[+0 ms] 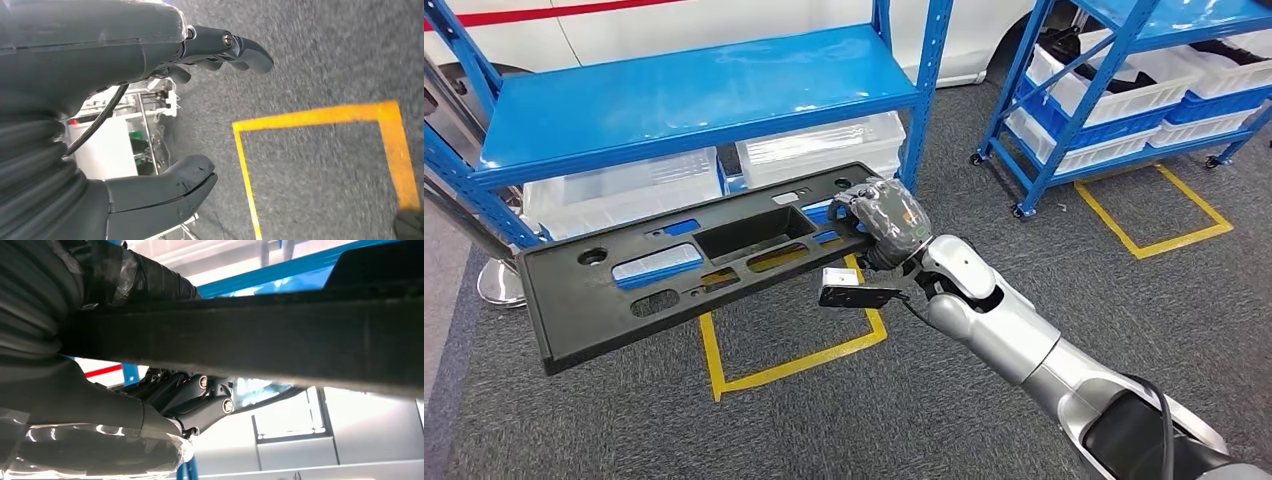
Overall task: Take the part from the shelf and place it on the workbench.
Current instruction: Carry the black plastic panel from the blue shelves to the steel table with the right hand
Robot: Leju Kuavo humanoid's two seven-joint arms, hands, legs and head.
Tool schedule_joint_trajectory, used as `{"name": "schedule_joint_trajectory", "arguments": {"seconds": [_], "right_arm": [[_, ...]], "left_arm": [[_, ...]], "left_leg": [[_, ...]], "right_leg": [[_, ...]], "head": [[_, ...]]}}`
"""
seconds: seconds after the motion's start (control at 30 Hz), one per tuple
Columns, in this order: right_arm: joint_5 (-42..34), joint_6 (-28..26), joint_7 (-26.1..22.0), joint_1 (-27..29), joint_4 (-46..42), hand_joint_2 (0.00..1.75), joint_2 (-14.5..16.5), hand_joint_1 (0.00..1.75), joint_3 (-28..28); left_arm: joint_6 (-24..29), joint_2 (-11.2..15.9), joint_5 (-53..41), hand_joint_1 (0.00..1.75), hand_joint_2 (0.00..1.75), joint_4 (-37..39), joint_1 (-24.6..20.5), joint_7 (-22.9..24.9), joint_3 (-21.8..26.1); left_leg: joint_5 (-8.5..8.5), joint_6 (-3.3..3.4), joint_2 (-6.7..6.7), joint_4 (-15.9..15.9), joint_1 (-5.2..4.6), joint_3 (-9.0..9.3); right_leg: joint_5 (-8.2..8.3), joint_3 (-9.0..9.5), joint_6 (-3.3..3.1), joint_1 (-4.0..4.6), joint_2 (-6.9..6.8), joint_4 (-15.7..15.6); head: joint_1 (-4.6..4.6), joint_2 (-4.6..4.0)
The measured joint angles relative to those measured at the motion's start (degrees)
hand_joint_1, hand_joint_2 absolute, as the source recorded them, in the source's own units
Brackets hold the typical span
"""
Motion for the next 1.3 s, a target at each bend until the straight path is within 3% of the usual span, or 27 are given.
{"name": "schedule_joint_trajectory", "arguments": {"seconds": [0.07, 0.13, 0.17, 0.2, 0.23, 0.3, 0.37, 0.4, 0.47, 0.5, 0.53, 0.57, 0.63, 0.67, 0.7, 0.73, 0.77, 0.8, 0.87, 0.93, 1.0, 1.03, 1.13, 1.17, 1.3], "right_arm": [[-0.02, 0.14, 0.02, -0.11, -0.02, 1.75, -0.03, 1.75, -0.09], [-0.02, 0.31, 0.03, -0.17, -0.05, 1.75, -0.11, 1.75, -0.27], [-0.02, 0.39, 0.05, -0.14, -0.04, 1.75, -0.16, 1.75, -0.35], [-0.02, 0.45, 0.07, -0.11, -0.04, 1.75, -0.2, 1.75, -0.4], [-0.02, 0.5, 0.08, -0.09, -0.03, 1.75, -0.2, 1.75, -0.41], [-0.02, 0.55, 0.07, -0.11, -0.03, 1.75, -0.2, 1.75, -0.42], [-0.01, 0.57, 0.07, -0.21, -0.03, 1.75, -0.23, 1.75, -0.52], [0.0, 0.59, 0.07, -0.29, -0.02, 1.75, -0.25, 1.75, -0.58], [0.0, 0.61, 0.07, -0.43, 0.03, 1.75, -0.26, 1.75, -0.65], [0.0, 0.63, 0.06, -0.48, 0.07, 1.75, -0.26, 1.75, -0.65], [0.0, 0.65, 0.06, -0.51, 0.11, 1.75, -0.29, 1.75, -0.66], [0.0, 0.67, 0.08, -0.52, 0.19, 1.75, -0.32, 1.75, -0.66], [0.0, 0.73, 0.12, -0.53, 0.4, 1.75, -0.4, 1.75, -0.67], [0.0, 0.76, 0.14, -0.51, 0.56, 1.75, -0.41, 1.75, -0.67], [-0.01, 0.79, 0.15, -0.51, 0.7, 1.75, -0.42, 1.75, -0.67], [-0.01, 0.83, 0.15, -0.53, 0.84, 1.75, -0.42, 1.75, -0.67], [-0.02, 0.87, 0.15, -0.61, 0.96, 1.75, -0.42, 1.75, -0.67], [-0.05, 0.91, 0.15, -0.75, 1.05, 1.75, -0.42, 1.75, -0.67], [-0.16, 1.03, 0.07, -1.12, 1.19, 1.75, -0.41, 1.75, -0.68], [-0.38, 1.14, -0.01, -1.37, 1.31, 1.75, -0.4, 1.75, -0.7], [-0.59, 1.23, -0.02, -1.45, 1.48, 1.75, -0.4, 1.75, -0.72], [-0.66, 1.28, -0.02, -1.47, 1.56, 1.75, -0.4, 1.75, -0.72], [-0.7, 1.41, -0.03, -1.49, 1.73, 1.75, -0.4, 1.75, -0.72], [-0.7, 1.43, -0.03, -1.48, 1.78, 1.75, -0.4, 1.75, -0.72], [-0.79, 1.46, -0.04, -1.44, 1.86, 1.75, -0.4, 1.75, -0.72]], "left_arm": [[-0.05, -0.04, 0.0, 0.0, 1.75, 0.0, 0.07, -0.02, -0.01], [-0.16, -0.11, 0.02, 0.0, 1.75, 0.0, 0.16, -0.02, -0.01], [-0.23, -0.13, 0.05, 0.0, 1.75, 0.0, 0.18, -0.02, -0.01], [-0.28, -0.13, 0.09, 0.0, 1.75, 0.0, 0.17, -0.02, -0.01], [-0.35, -0.13, 0.16, 0.0, 1.75, 0.01, 0.15, -0.02, -0.01], [-0.47, -0.11, 0.35, 0.0, 1.75, 0.02, 0.06, -0.02, 0.0], [-0.58, -0.08, 0.47, 0.0, 1.75, 0.05, -0.08, -0.05, 0.0], [-0.62, -0.07, 0.48, 0.0, 1.75, 0.07, -0.13, -0.1, 0.0], [-0.72, -0.09, 0.48, 0.0, 1.75, 0.09, -0.11, -0.2, 0.0], [-0.76, -0.11, 0.49, 0.0, 1.75, 0.09, -0.14, -0.23, 0.0], [-0.81, -0.14, 0.49, 0.0, 1.75, 0.09, -0.18, -0.25, 0.0], [-0.85, -0.16, 0.5, 0.0, 1.75, 0.09, -0.2, -0.26, 0.0], [-0.88, -0.15, 0.51, 0.0, 1.75, 0.1, -0.2, -0.28, 0.0], [-0.88, -0.15, 0.51, 0.0, 1.75, 0.13, -0.14, -0.28, 0.0], [-0.9, -0.15, 0.51, 0.0, 1.75, 0.16, -0.1, -0.28, 0.0], [-0.91, -0.15, 0.5, 0.0, 1.75, 0.2, -0.07, -0.27, 0.0], [-0.92, -0.16, 0.49, 0.0, 1.75, 0.24, -0.06, -0.26, 0.0], [-0.97, -0.18, 0.48, 0.0, 1.75, 0.26, -0.06, -0.25, 0.0], [-1.17, -0.21, 0.39, 0.0, 1.75, 0.26, -0.07, -0.27, -0.01], [-1.39, -0.22, 0.22, 0.0, 1.75, 0.27, -0.06, -0.36, -0.02], [-1.48, -0.21, 0.13, 0.0, 1.75, 0.3, 0.01, -0.43, -0.03], [-1.49, -0.2, 0.14, 0.0, 1.75, 0.32, 0.02, -0.44, -0.03], [-1.57, -0.2, 0.15, 0.0, 1.75, 0.33, 0.13, -0.45, -0.04], [-1.61, -0.19, 0.15, 0.0, 1.75, 0.33, 0.17, -0.45, -0.04], [-1.64, -0.14, 0.13, 0.0, 1.75, 0.36, 0.18, -0.47, -0.04]], "left_leg": [[-4.75, -0.53, -0.05, 3.53, 0.1, -1.46], [-10.57, -1.0, -0.05, 10.75, 0.3, -3.2], [-11.54, -1.21, -0.04, 14.05, 0.38, -3.57], [-11.09, -1.39, -0.04, 16.18, 0.44, -3.35], [-9.53, -1.49, -0.04, 16.53, 0.49, -2.22], [-7.02, -1.46, -0.03, 11.71, 0.58, 2.79], [-8.51, -0.98, -0.1, 3.63, 0.39, 8.72], [-9.61, -0.63, -0.17, 1.03, 0.22, 10.26], [-9.55, 0.31, -0.21, -0.34, 0.07, 10.29], [-8.91, 0.78, -0.11, -0.51, 0.13, 9.88], [-8.17, 1.37, 0.02, -0.64, 0.23, 9.36], [-7.37, 1.84, 0.16, -0.75, 0.35, 8.69], [-5.88, 2.37, 0.26, -0.67, 0.3, 6.91], [-5.17, 2.36, 0.27, -0.58, 0.28, 5.92], [-4.5, 2.3, 0.27, -0.44, 0.26, 4.88], [-3.92, 2.2, 0.25, -0.29, 0.26, 3.88], [-3.42, 2.06, 0.24, -0.1, 0.26, 2.94], [-2.97, 1.85, 0.23, 0.12, 0.27, 2.15], [-2.21, 1.22, 0.2, 0.47, 0.12, 1.12], [-1.38, 0.47, 0.22, 0.45, 0.02, 0.81], [-0.95, -0.25, 0.23, 0.39, 0.08, 0.57], [-1.2, -0.16, 0.21, 0.17, 0.07, 0.51], [-0.52, 1.5, 0.2, -0.53, 0.03, 0.35], [0.26, 1.67, 0.2, -0.63, 0.06, 0.23], [1.26, 1.02, 0.18, -1.05, 0.12, 0.08]], "right_leg": [[1.7, -1.46, -0.8, -0.37, -0.27, -0.36], [3.26, -3.38, -1.12, -0.32, -0.32, -0.27], [4.0, -4.41, -1.07, -0.3, -0.34, -0.15], [4.72, -5.5, -0.98, -0.31, -0.36, 0.02], [5.4, -6.65, -0.82, -0.36, -0.37, 0.3], [6.51, -8.7, -0.38, -0.47, -0.36, 1.11], [7.38, -9.99, 0.26, -0.42, -0.4, 1.93], [7.85, -10.26, 0.62, -0.41, -0.46, 2.07], [8.89, -10.51, 1.37, -0.43, -0.51, 1.82], [8.6, -10.79, 1.7, -0.52, -0.44, 1.95], [7.2, -11.28, 2.0, -0.59, -0.33, 2.79], [4.62, -12.01, 2.26, -0.66, -0.22, 4.77], [-1.34, -13.7, 2.72, -0.75, -0.1, 11.56], [-2.89, -14.23, 2.91, -0.76, -0.08, 15.06], [-2.81, -14.09, 3.03, -0.78, -0.06, 17.3], [-1.67, -13.19, 3.08, -0.81, -0.05, 17.91], [-0.02, -11.26, 3.04, -0.85, -0.05, 16.48], [1.03, -8.43, 2.88, -0.88, -0.04, 13.35], [0.09, -2.58, 2.3, -0.65, 0.0, 5.44], [-1.51, -0.24, 1.6, -0.25, 0.02, 1.23], [-1.03, -0.59, 0.86, -0.23, -0.09, 0.7], [-0.79, -0.82, 0.78, -0.24, -0.07, 0.68], [-0.26, -1.59, 0.59, -0.05, 0.01, 0.85], [-0.06, -1.81, 0.34, 0.02, 0.01, 0.91], [0.36, -2.29, 0.01, 0.07, 0.01, 1.13]], "head": [[-0.04, 0.0], [-0.06, 0.0], [-0.06, 0.0], [-0.06, 0.0], [-0.07, 0.0], [-0.07, 0.0], [-0.05, 0.0], [-0.05, 0.0], [-0.06, 0.0], [-0.06, 0.0], [-0.06, 0.0], [-0.07, 0.0], [-0.06, 0.0], [-0.06, 0.0], [-0.07, 0.0], [-0.07, 0.0], [-0.06, 0.0], [-0.07, 0.0], [-0.07, 0.0], [-0.08, 0.0], [-0.08, 0.0], [-0.09, 0.0], [-0.08, 0.0], [-0.08, 0.0], [-0.08, 0.0]]}}
